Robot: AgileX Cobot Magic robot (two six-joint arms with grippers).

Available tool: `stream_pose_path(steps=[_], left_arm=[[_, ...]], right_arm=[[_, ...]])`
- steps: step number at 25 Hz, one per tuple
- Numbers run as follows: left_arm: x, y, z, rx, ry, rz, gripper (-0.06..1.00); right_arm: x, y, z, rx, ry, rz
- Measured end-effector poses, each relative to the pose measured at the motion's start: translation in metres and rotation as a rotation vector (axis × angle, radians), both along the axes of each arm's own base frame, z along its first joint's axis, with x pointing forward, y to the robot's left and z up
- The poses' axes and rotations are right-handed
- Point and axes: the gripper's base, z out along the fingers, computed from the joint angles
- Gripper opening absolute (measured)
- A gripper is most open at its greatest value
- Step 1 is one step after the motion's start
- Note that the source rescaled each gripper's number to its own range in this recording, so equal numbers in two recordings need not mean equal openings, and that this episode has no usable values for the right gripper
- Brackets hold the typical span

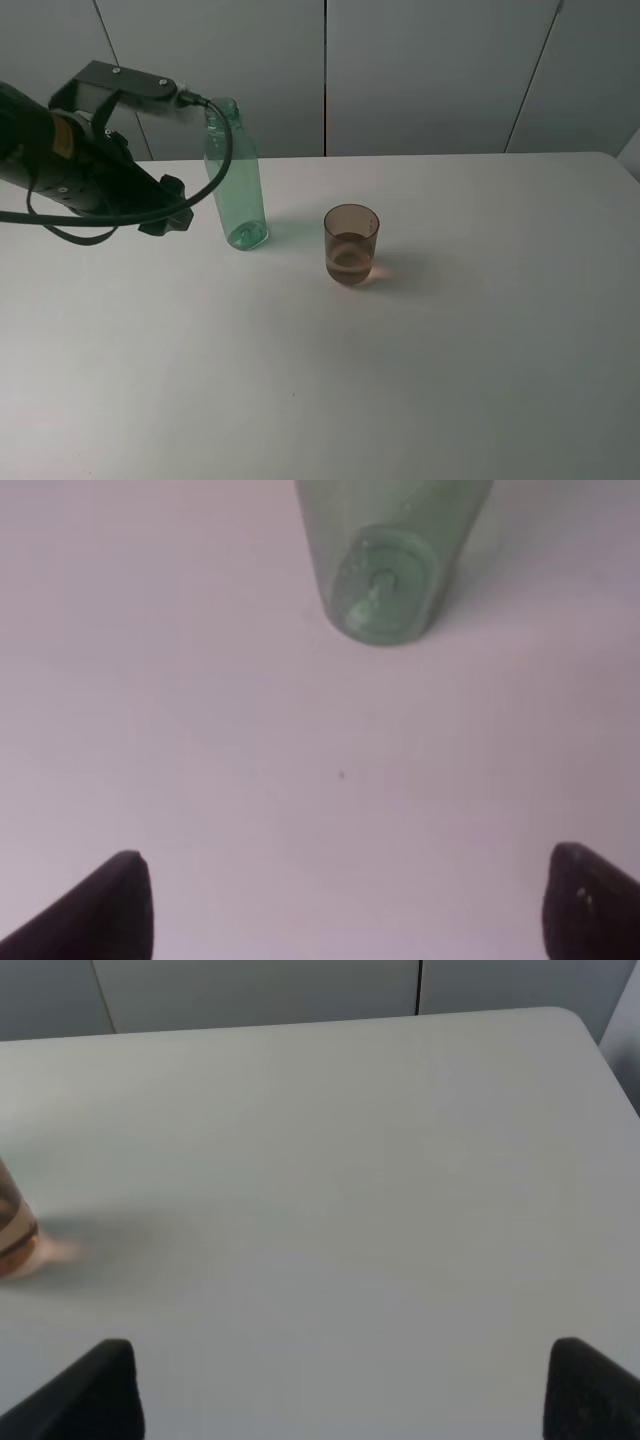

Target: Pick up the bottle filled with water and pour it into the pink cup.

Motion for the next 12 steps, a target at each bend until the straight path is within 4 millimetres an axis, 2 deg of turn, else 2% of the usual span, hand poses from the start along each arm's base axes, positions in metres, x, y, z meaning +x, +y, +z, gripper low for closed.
stream_pose_path(steps=[3, 6, 10, 12], left_arm=[[-0.035, 0.010, 0.037, -0.027, -0.012, -0.027, 0.98], [-0.063, 0.025, 0.062, -0.047, -0.021, -0.026, 0.98], [-0.094, 0.049, 0.086, -0.074, -0.069, -0.009, 0.98], [-0.108, 0.059, 0.090, -0.090, -0.080, 0.003, 0.98]], right_arm=[[0.000, 0.000, 0.000, 0.000, 0.000, 0.000], [0.000, 0.000, 0.000, 0.000, 0.000, 0.000], [0.000, 0.000, 0.000, 0.000, 0.000, 0.000], [0.000, 0.000, 0.000, 0.000, 0.000, 0.000]])
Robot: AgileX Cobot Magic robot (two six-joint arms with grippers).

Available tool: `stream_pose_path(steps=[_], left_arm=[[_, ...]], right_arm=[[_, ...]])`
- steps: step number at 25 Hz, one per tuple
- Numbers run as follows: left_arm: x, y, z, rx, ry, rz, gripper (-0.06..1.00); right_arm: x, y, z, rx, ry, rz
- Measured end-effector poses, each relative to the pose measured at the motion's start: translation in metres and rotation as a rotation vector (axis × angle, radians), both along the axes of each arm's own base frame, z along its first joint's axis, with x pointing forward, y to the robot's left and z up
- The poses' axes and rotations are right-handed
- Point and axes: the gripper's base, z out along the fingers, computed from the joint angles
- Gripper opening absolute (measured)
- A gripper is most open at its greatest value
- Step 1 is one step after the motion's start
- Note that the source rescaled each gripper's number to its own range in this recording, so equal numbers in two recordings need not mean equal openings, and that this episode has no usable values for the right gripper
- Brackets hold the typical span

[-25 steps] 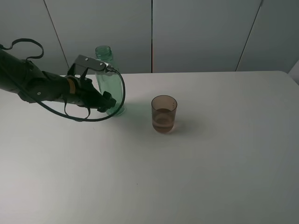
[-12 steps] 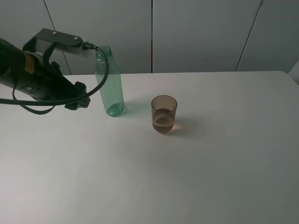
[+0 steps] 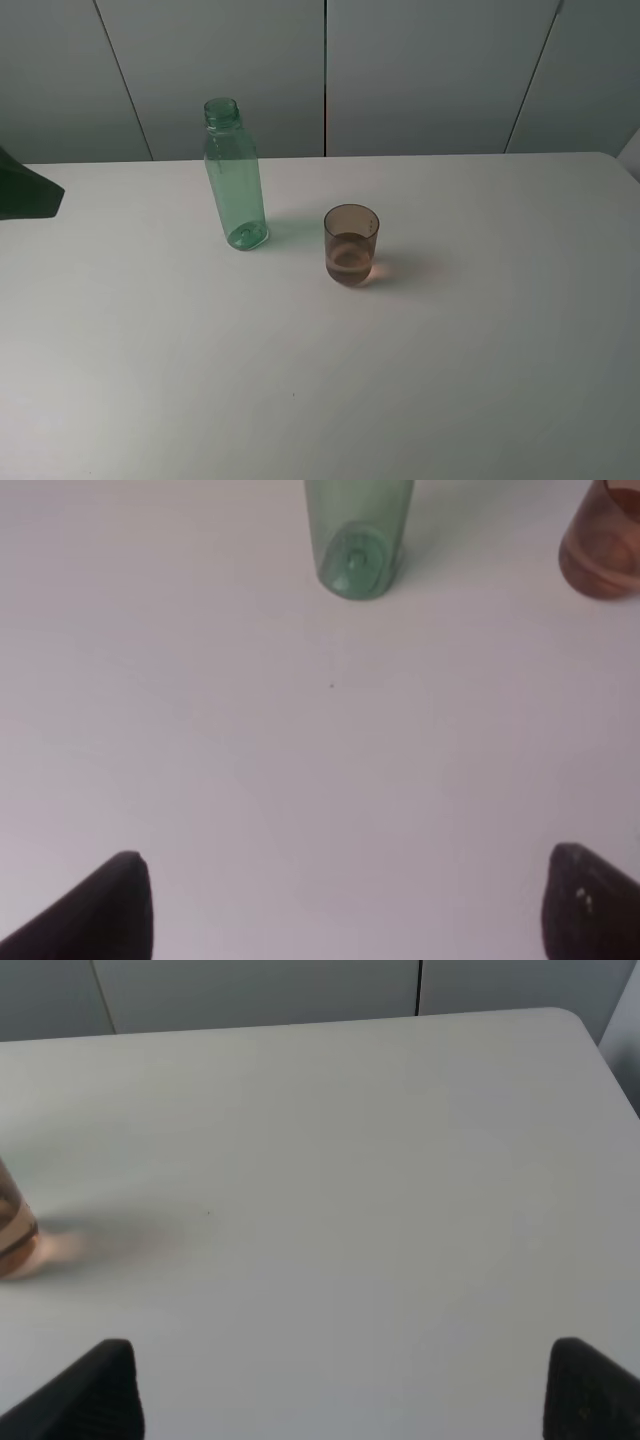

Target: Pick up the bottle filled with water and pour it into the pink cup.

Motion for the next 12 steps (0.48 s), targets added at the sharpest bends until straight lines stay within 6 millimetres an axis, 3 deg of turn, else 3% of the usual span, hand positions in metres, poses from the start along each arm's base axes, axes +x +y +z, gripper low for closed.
stream_pose_path(steps=[7, 12], left_arm=[[-0.050, 0.036, -0.018, -0.062, 0.057, 0.094, 0.99], [-0.073, 0.054, -0.022, -0.115, 0.035, 0.158, 0.99]], right_arm=[[0.000, 0.000, 0.000, 0.000, 0.000, 0.000], [0.000, 0.000, 0.000, 0.000, 0.000, 0.000]])
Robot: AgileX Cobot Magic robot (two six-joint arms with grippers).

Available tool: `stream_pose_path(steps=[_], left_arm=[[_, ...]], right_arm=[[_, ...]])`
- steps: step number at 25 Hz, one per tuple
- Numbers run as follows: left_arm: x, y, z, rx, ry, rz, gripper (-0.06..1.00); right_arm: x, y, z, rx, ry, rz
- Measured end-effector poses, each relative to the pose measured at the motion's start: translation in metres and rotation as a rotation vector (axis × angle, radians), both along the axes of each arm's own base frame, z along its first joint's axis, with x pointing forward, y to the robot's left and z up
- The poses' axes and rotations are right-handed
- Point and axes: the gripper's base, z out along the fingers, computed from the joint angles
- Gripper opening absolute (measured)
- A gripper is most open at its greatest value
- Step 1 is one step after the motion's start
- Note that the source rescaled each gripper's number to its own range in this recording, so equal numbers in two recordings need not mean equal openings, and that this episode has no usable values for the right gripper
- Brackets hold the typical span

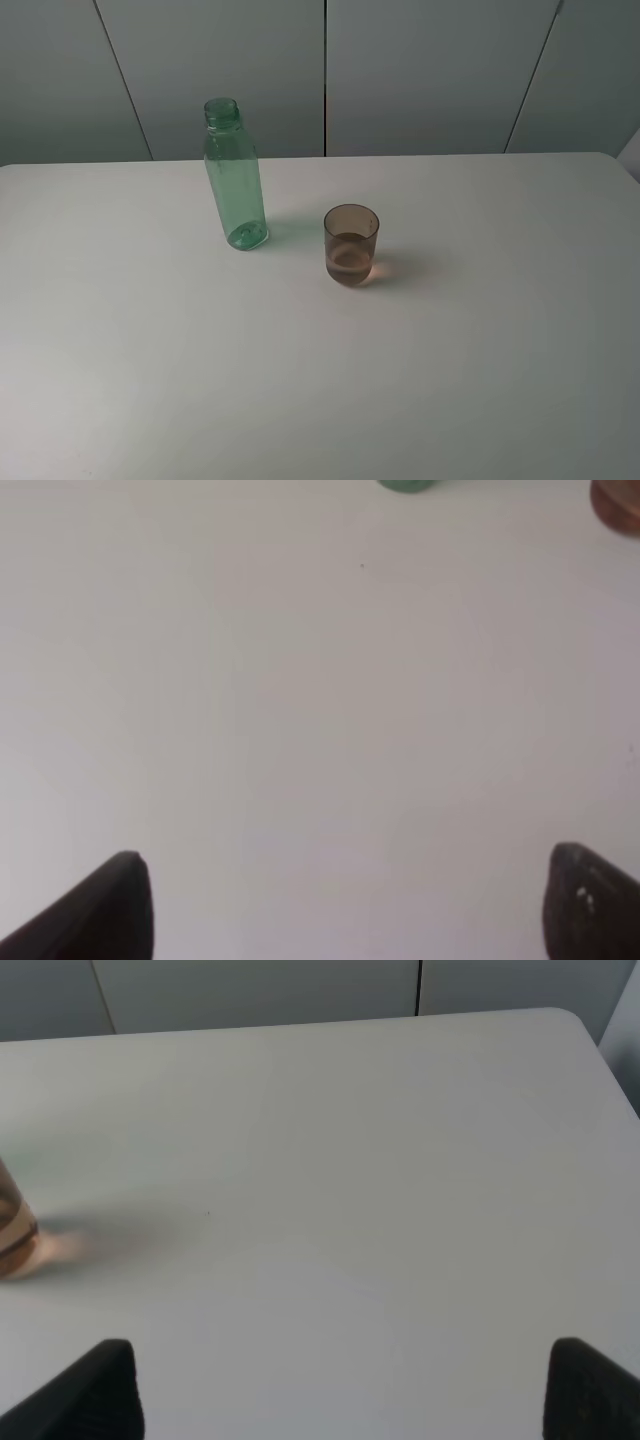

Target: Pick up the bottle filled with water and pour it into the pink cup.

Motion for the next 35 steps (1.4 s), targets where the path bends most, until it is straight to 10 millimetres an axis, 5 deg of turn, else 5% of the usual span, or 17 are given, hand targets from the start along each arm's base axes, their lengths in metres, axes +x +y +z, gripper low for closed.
stream_pose_path(steps=[9, 18, 35], left_arm=[[-0.023, 0.021, -0.015, 0.035, -0.076, 0.213, 0.99], [-0.066, 0.017, -0.024, 0.049, -0.340, 0.292, 0.99], [-0.065, 0.015, -0.027, 0.036, -0.364, 0.278, 0.99]], right_arm=[[0.000, 0.000, 0.000, 0.000, 0.000, 0.000], [0.000, 0.000, 0.000, 0.000, 0.000, 0.000], [0.000, 0.000, 0.000, 0.000, 0.000, 0.000]])
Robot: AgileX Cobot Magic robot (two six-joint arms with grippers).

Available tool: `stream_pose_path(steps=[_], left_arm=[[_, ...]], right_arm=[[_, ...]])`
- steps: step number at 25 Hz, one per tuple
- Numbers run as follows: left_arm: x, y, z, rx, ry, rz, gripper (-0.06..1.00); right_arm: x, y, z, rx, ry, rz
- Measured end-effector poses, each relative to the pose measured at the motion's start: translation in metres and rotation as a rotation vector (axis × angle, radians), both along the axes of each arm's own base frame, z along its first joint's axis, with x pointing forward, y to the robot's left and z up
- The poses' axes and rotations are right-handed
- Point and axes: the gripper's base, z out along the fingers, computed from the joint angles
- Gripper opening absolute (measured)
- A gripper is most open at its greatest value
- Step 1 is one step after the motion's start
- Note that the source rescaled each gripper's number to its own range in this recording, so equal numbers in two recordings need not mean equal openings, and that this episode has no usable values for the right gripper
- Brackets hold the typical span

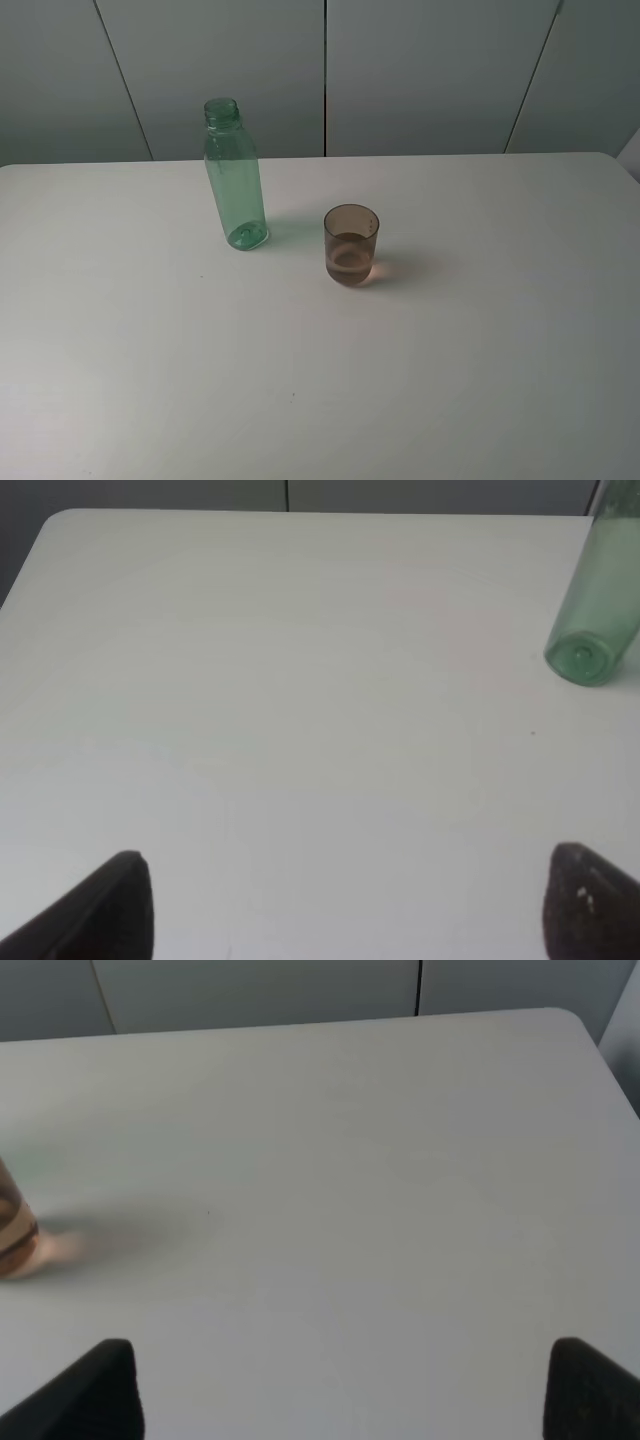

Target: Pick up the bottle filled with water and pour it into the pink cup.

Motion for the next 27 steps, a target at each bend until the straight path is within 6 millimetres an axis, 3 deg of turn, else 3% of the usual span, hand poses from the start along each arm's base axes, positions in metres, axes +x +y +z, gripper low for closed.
stream_pose_path(steps=[27], left_arm=[[0.0003, 0.0001, -0.0008, -0.003, 0.003, 0.002, 0.99]], right_arm=[[0.0000, 0.0000, 0.0000, 0.000, 0.000, 0.000]])
